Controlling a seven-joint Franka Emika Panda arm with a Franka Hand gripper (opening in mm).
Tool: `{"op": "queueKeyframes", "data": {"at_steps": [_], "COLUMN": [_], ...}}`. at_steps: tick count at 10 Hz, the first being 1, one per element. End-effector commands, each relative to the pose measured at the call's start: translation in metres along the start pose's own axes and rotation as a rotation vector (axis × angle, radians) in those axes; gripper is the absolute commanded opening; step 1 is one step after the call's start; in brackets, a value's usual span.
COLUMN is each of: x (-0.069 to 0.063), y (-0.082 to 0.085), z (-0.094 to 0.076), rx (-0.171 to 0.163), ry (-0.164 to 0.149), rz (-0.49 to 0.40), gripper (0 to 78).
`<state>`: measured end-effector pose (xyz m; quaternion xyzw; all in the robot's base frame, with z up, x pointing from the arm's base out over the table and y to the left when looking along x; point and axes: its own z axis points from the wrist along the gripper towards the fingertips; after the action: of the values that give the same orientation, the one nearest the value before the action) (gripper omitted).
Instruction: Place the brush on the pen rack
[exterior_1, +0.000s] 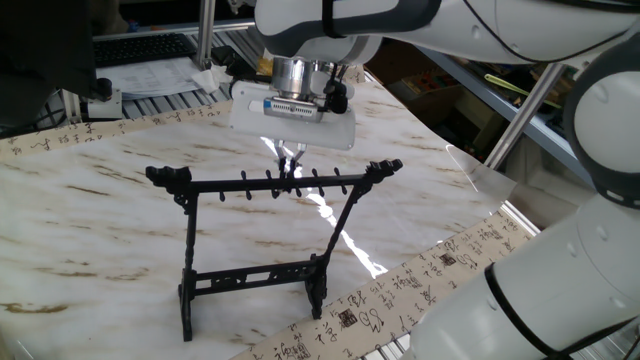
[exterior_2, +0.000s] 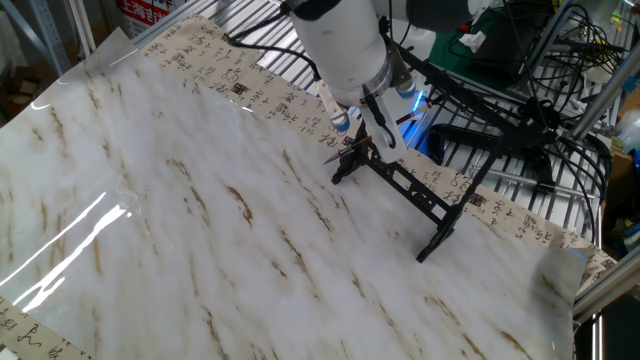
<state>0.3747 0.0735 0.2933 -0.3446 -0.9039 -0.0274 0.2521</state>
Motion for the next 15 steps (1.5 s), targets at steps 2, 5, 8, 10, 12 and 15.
{"op": "queueKeyframes", "data": {"at_steps": [2,5,8,10,12,15], "x": [0.0015,0.0016,0.0017,0.0014,0.0011,0.0011], "y": [0.0000,0.0006,0.0018,0.0024,0.0032,0.0033], "z": [0.0043,0.0077,0.0124,0.0129,0.0135,0.0135], "rx": [0.003,0.033,0.040,0.041,0.034,0.033], "ry": [0.015,0.047,0.036,0.035,0.034,0.025], "rz": [-0.001,0.021,0.049,0.058,0.067,0.086], "gripper": [1.1,1.1,1.1,1.1,1.1,1.1]}}
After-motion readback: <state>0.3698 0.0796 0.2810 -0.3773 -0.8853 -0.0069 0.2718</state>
